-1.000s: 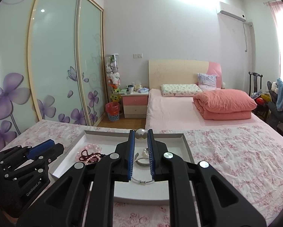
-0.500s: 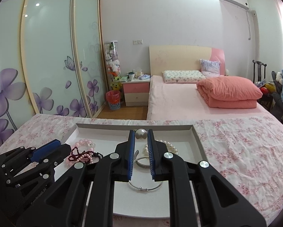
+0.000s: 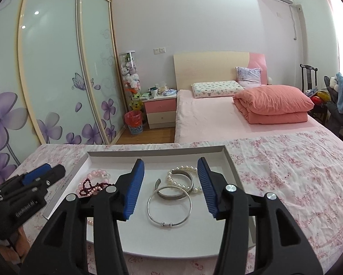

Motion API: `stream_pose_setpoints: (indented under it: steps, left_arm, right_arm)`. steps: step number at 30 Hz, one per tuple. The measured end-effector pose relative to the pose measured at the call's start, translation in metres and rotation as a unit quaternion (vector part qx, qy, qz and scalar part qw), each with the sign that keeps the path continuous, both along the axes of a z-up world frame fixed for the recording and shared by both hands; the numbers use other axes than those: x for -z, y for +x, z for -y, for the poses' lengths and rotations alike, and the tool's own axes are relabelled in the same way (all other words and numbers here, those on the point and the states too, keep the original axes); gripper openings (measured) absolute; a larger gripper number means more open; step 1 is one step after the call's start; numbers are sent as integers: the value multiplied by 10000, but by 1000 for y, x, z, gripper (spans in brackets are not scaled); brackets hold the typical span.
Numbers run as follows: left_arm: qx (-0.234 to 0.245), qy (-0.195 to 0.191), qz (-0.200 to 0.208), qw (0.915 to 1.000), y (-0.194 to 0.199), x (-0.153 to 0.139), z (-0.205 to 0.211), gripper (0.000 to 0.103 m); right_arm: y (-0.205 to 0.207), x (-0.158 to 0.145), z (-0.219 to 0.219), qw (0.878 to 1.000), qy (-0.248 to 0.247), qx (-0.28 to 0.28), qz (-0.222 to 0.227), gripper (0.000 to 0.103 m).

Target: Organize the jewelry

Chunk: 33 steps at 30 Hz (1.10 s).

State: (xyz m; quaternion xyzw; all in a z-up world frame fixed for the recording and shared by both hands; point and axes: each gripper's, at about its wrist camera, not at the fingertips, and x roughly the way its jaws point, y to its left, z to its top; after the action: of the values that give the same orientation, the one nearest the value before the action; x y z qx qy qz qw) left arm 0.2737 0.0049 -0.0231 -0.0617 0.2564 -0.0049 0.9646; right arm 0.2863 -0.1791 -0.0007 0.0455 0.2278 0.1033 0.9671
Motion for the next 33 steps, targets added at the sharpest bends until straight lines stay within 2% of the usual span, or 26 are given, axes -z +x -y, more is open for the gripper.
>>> stream_pose_setpoints:
  steps: [3,10,13,17,20,24,28,33]
  left_arm:
    - [-55,42,15,10000,-9,-3,-3,48]
    - [-215,120,88,9997,-40,-10,-13,63]
    - [-250,72,100,9996,-56,-12,-16,71]
    - [-278,21,195,9994,-79,-13,-18,86]
    - [-236,77,257,9994,-97,-13,-15,92]
    - [-155,248,460,9985,-125,-16,-7,99]
    - [-194,452,663,9966,-150,-20,-2,99]
    - [-259,485,734,9958,-173,-20,-3,99]
  right_arm:
    - [-4,-1,1,10000,6,-8,-15,54]
    - [-28,-3,4,9999,-7,-51,-94,63]
    - [-41,-2,5,9999,-38,-70,-118,72]
    - [-60,-2,3,9998,-19,-125,-130,94]
    - [-73,-2,4,9998,22,-168,-139,101]
    - [-94,-2,2,9996,-7,-255,-158,101]
    - [-114,0,4,9996,-52,-257,-130,101]
    - [-140,-2,9,9998,-55,-186,19,101]
